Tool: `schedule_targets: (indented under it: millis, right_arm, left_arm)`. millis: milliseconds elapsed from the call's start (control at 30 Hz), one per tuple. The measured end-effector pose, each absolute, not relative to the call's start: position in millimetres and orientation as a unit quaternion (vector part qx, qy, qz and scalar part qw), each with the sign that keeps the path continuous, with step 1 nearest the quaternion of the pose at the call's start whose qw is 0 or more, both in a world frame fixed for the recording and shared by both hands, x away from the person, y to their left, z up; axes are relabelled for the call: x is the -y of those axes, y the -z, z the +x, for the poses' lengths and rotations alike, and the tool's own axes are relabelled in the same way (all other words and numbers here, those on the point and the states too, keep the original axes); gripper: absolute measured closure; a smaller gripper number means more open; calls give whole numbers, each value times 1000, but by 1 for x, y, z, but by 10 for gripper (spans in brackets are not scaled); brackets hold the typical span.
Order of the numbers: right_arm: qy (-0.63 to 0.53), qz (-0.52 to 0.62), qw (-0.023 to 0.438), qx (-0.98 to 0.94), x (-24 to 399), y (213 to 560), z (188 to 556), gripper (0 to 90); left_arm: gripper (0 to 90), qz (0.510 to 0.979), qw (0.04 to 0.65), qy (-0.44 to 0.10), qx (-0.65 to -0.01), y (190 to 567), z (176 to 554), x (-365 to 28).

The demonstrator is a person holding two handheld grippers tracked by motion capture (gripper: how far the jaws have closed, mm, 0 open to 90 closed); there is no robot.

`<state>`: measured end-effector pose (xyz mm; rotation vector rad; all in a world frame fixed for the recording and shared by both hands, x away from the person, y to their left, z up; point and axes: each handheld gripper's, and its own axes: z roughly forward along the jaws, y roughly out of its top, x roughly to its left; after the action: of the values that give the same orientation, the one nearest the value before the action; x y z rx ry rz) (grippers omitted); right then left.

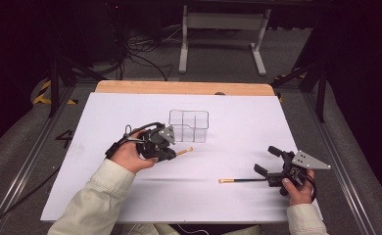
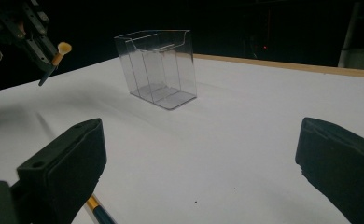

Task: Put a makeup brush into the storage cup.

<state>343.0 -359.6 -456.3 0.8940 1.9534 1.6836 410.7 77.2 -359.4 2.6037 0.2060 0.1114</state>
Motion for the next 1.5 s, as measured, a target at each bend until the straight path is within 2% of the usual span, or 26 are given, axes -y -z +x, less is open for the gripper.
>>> schedule_targets:
  millis: [267, 700, 1267, 1500]
  right_arm:
    - [-604, 320, 204, -700, 360, 456, 343, 23]
    - [-604, 319, 204, -701, 359, 456, 343, 24]
    - [-603, 318, 204, -702, 359, 456, 343, 23]
    - [-603, 317, 204, -703, 359, 456, 343, 23]
  left_arm:
    - [828, 949, 294, -66, -97, 353, 411, -84]
    - [828, 912, 386, -78, -115, 343, 409, -98]
    - [828, 845, 515, -66, -129, 343, 410, -107]
    - [828, 824, 546, -59, -141, 346, 413, -109]
